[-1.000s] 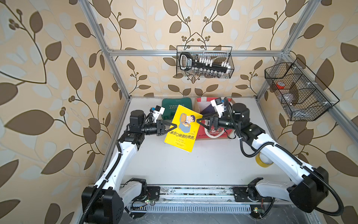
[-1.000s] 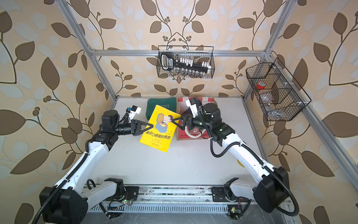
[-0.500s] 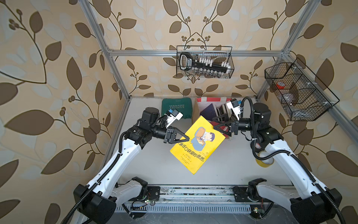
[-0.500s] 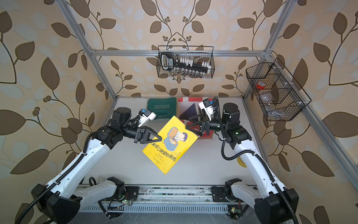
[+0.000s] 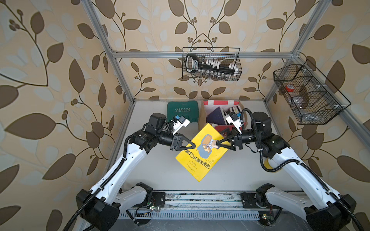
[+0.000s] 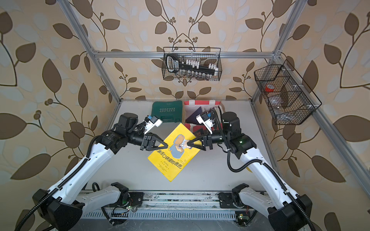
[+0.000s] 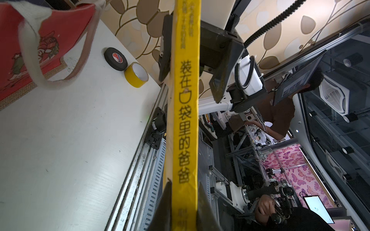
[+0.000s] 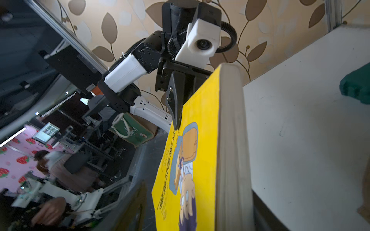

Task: Put the books into the canvas bag
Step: Pick up the book from the center of the board.

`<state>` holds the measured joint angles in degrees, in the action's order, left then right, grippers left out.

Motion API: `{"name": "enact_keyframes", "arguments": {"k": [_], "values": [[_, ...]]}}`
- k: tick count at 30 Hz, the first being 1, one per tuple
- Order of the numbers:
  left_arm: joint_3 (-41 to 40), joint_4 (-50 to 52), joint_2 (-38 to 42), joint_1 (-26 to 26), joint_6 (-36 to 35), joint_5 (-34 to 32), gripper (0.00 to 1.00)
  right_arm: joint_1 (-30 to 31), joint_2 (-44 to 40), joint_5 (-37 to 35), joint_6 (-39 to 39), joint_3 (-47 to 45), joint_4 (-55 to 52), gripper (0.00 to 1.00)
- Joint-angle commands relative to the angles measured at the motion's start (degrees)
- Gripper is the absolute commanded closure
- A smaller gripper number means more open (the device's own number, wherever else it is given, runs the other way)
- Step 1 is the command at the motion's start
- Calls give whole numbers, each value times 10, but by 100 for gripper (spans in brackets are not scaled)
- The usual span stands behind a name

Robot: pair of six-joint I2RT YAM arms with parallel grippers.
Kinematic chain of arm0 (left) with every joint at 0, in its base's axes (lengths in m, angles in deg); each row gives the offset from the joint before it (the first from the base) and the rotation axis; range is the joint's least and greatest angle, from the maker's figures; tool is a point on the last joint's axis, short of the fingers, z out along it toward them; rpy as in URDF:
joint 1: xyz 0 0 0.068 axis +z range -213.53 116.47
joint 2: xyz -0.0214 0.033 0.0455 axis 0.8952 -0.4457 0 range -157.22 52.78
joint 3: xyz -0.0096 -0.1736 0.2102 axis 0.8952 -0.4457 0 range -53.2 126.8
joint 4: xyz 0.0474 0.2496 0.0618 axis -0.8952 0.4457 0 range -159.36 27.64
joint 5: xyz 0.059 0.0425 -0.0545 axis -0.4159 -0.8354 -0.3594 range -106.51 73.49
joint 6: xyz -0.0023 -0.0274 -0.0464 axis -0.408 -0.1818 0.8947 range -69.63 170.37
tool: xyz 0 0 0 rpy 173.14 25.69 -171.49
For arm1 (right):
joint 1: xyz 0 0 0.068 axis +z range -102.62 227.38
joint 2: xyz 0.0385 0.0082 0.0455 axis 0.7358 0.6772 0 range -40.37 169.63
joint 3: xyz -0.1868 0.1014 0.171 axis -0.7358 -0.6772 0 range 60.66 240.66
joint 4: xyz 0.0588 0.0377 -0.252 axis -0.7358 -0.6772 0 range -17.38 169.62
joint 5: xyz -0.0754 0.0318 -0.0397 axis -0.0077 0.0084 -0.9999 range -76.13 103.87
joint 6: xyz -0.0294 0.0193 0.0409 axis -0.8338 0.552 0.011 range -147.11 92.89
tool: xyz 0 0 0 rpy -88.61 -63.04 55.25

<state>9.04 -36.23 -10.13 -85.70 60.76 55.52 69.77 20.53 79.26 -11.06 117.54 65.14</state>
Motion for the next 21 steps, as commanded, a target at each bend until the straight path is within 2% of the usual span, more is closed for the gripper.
{"name": "enact_keyframes", "arguments": {"k": [1,9,12,15,17,20,21], "values": [[25,-13,3,-1,-23,11,100,3,-9,-24,-9,-2,-32,50],[24,-8,-2,0,-26,2,100,3,-6,-67,-53,25,-135,75],[24,-8,-3,0,-26,0,100,3,-8,-73,-61,26,-152,95],[26,-8,-5,2,-25,-3,100,2,-14,-81,-59,28,-151,98],[27,-10,-5,7,-21,-13,76,2,-15,-84,-48,37,-138,100],[26,-17,-3,19,-8,-28,27,-15,-11,-96,-16,62,-106,100],[24,-18,-1,24,-6,-34,19,-28,-10,-101,-3,70,-94,100]]}}
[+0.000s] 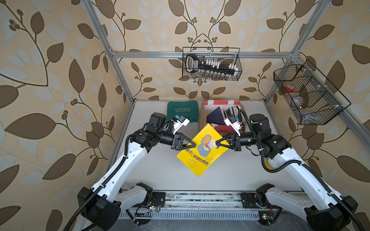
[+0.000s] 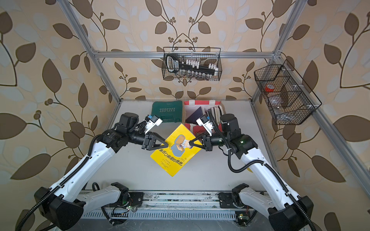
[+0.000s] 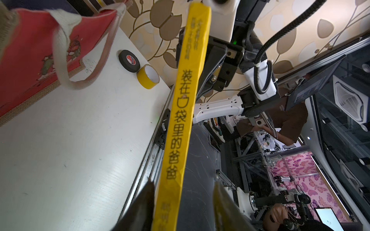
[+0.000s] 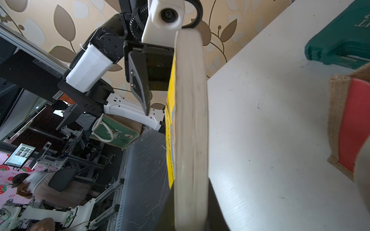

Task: Put the books into the canvas bag
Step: Pick up the book from the center of the board, then place the book in the canvas bag.

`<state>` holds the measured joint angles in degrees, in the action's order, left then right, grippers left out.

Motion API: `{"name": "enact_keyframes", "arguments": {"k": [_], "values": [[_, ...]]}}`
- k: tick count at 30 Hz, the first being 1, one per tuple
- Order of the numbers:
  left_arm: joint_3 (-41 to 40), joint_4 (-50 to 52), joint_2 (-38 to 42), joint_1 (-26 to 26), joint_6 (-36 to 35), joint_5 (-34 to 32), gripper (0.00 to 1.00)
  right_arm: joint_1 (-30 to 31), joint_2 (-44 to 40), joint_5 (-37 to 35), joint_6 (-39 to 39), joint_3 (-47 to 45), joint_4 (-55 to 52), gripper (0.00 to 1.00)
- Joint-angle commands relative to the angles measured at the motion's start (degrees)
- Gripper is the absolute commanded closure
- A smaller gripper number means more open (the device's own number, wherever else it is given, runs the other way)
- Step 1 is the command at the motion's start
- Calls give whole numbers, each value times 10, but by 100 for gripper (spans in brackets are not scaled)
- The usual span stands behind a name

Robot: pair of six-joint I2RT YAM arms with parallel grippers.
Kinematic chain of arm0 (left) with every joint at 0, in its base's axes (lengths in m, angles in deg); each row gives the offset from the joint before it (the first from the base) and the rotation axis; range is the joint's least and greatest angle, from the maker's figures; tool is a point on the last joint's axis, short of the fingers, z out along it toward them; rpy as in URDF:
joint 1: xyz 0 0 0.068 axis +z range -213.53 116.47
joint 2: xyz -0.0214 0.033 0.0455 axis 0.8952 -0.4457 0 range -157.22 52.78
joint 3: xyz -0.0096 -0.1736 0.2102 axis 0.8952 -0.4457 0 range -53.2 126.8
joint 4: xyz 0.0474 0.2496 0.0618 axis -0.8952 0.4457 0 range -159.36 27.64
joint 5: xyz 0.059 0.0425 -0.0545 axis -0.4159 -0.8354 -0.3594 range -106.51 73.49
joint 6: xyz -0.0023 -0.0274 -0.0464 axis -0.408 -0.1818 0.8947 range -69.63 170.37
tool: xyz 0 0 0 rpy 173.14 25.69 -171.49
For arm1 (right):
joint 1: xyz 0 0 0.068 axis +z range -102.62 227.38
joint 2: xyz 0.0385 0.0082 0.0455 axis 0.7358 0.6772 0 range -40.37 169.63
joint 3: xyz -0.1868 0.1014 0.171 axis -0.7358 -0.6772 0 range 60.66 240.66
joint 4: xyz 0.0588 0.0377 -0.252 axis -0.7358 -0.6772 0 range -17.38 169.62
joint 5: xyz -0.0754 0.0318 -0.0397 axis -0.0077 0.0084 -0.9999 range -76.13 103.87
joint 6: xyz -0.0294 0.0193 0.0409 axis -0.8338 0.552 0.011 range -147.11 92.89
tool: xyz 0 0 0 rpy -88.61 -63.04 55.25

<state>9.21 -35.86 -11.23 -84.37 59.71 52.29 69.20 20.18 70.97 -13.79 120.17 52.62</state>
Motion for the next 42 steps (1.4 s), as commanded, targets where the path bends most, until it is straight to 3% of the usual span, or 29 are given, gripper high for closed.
{"name": "enact_keyframes", "arguments": {"k": [1,3,10,14,20,27,42], "values": [[21,-24,12,17,9,-13,10,-39,-7,-23,47,53,49,100],[15,-31,18,30,21,-40,1,-81,-9,-27,87,70,82,100],[-1,-64,4,83,72,-70,1,-204,11,-120,154,138,100,100],[-4,-80,-24,110,101,-60,1,-238,23,-196,136,177,64,100],[-4,-102,-51,133,127,-31,1,-238,45,-267,87,210,16,100],[-9,-116,-55,141,140,-26,1,-226,66,-266,73,190,11,100],[-18,-128,-47,154,153,-27,1,-45,131,-416,80,195,-5,100]]}}
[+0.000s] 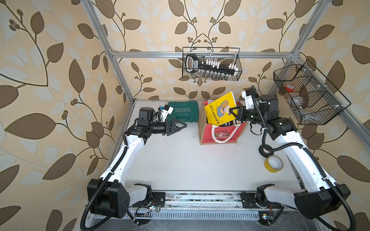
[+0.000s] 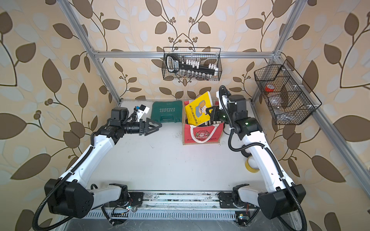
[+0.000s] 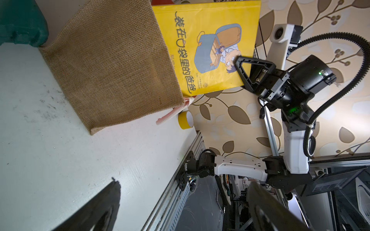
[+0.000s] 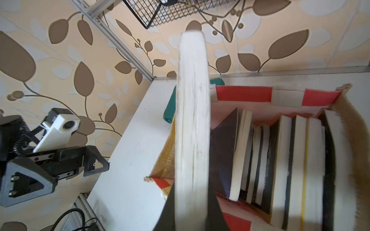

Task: Put the books into the canvas bag
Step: Place the book in the canvas bag.

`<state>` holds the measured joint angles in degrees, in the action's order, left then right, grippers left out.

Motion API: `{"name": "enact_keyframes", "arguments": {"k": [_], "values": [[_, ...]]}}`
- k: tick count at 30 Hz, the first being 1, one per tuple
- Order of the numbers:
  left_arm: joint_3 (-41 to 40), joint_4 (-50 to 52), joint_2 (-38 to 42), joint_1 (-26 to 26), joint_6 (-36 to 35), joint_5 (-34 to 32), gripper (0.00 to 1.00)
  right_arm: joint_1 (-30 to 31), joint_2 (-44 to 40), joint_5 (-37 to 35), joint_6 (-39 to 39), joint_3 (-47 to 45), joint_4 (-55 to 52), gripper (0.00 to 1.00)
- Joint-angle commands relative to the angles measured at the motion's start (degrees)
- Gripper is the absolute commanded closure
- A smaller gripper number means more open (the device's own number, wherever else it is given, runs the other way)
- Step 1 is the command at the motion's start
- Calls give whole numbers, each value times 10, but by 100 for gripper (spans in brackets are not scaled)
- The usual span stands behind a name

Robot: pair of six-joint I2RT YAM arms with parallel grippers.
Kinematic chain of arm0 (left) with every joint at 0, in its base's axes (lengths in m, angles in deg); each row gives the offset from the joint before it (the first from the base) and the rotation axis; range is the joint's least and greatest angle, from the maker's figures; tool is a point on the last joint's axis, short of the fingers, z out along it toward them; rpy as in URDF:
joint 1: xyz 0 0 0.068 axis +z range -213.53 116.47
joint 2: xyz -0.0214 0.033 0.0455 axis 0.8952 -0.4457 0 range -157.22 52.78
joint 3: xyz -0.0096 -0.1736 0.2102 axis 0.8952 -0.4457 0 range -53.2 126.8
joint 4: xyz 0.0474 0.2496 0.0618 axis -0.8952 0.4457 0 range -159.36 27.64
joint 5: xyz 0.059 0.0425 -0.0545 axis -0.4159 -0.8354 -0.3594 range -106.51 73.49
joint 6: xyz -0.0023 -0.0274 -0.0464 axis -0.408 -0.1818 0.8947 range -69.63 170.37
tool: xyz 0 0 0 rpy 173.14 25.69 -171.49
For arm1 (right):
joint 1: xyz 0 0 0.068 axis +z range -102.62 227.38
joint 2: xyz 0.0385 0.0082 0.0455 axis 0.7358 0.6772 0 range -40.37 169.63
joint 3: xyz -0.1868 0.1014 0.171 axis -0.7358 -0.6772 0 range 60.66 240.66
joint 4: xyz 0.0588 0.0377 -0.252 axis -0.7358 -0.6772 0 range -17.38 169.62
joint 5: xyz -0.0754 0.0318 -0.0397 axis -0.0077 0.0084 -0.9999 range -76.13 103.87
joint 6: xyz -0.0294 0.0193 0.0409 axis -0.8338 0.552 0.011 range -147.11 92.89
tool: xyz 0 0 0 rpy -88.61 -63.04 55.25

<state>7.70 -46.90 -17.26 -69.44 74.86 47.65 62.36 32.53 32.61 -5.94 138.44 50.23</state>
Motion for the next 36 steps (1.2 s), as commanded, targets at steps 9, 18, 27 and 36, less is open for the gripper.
{"name": "enact_keyframes", "arguments": {"k": [9,18,27,36], "values": [[-4,-23,15,6,7,24,1,161,116,-167,26,76,-2,100],[-8,-22,17,7,8,25,1,210,265,-214,38,127,-41,100],[-6,-24,16,7,9,25,1,203,336,-174,39,115,-26,100],[-8,-23,15,7,9,24,1,133,300,-61,73,13,45,100]]}}
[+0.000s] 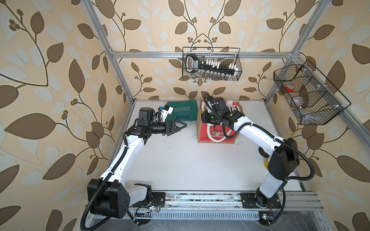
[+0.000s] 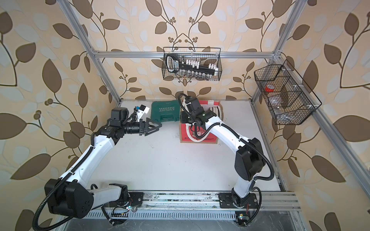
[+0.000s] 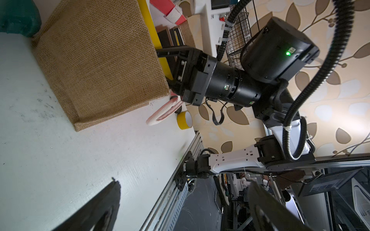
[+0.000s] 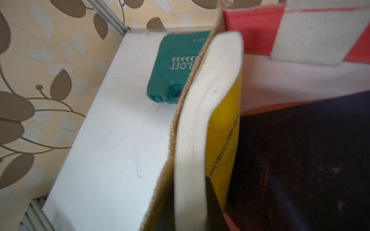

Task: Put the books into the canvas bag
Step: Place the book in the canvas bag.

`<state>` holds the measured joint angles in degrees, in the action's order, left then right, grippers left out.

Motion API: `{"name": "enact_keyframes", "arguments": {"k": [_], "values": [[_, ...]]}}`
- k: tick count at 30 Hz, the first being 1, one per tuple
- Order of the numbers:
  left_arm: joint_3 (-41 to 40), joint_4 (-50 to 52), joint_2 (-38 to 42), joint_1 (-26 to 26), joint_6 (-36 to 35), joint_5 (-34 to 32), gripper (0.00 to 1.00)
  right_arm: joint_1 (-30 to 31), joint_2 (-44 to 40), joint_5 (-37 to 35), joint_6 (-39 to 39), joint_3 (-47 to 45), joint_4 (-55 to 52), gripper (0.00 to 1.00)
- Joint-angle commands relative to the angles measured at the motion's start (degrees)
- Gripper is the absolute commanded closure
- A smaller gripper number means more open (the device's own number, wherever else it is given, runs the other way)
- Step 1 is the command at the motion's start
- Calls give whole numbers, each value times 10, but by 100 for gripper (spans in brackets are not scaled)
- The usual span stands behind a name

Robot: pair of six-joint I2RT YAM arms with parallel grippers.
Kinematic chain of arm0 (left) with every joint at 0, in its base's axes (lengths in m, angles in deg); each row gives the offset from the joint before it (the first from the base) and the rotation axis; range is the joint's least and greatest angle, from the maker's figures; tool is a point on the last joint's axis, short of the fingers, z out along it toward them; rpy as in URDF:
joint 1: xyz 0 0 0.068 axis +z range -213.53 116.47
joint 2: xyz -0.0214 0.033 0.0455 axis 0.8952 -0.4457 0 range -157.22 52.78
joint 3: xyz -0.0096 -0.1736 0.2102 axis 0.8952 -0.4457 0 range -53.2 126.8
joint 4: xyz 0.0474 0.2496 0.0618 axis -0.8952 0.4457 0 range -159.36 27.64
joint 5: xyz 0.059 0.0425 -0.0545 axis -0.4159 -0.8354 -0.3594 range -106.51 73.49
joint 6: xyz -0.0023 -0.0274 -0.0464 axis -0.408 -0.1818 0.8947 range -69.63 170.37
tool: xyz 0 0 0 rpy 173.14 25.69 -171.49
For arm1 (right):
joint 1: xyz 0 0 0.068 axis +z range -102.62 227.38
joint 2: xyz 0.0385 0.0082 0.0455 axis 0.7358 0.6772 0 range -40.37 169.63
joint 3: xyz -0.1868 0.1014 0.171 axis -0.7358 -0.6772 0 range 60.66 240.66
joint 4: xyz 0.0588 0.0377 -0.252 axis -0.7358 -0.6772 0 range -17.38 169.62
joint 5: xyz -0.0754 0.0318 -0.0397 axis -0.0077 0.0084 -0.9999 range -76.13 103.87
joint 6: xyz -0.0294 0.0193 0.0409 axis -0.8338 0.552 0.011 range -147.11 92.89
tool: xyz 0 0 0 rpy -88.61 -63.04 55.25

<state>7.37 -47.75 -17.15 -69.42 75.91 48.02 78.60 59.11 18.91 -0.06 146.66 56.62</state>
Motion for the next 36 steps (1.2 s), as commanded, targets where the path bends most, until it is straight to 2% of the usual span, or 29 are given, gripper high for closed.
{"name": "enact_keyframes", "arguments": {"k": [1,3,4,8,12,19,24,27,30,36], "values": [[-3,-15,13,7,-1,20,1,-36,23,81,13,-81,-13,100],[-3,-16,11,7,0,21,1,-46,5,91,6,-92,-9,100],[-3,-17,10,7,0,21,1,-48,-3,93,2,-94,-9,93],[-2,-17,9,8,1,20,1,-53,-39,102,-14,-94,-6,56],[-3,-21,7,8,4,20,1,-65,-74,103,-23,-90,-9,43],[-4,-24,3,8,7,16,1,-113,-142,80,-44,-83,-44,31],[-3,-28,0,8,13,16,1,-155,-150,77,-66,-85,-76,24],[-3,-29,1,7,14,14,1,-165,-152,69,-73,-83,-92,22],[-4,-25,1,7,14,5,1,-179,-184,25,-69,-96,-84,21],[34,24,-15,-9,-1,-52,1,-216,-250,-20,-71,-107,-76,20]]}}
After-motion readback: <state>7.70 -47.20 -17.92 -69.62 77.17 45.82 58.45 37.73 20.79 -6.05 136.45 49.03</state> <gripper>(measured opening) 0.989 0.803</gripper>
